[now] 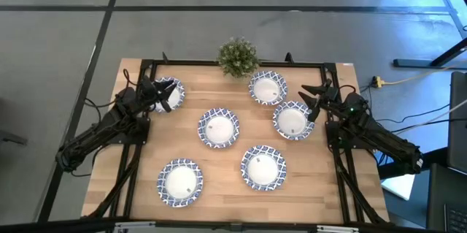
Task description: Nest bowls inside each other
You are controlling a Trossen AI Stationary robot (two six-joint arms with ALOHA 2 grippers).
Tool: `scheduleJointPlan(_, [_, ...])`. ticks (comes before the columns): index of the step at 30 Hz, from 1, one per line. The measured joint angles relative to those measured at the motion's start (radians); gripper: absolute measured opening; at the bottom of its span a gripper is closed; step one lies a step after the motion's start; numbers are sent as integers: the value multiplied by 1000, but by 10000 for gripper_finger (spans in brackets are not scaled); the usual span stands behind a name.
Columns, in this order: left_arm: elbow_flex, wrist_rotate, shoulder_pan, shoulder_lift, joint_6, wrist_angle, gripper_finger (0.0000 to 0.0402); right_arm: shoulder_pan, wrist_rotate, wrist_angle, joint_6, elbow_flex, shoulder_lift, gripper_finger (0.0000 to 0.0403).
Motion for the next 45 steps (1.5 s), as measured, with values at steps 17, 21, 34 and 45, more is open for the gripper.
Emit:
scheduleJointPlan(17, [0,0,0,0,0,0,95,0,0,1,0,0,0,160])
scheduleJointPlan(21, [0,0,0,0,0,0,95,0,0,4,0,0,0,160])
scheduleJointPlan(34, [0,0,0,0,0,0,95,0,1,48,4,0,0,160])
scheduleJointPlan(45, [0,-8,0,0,46,0,95,0,2,47,134,0,0,160])
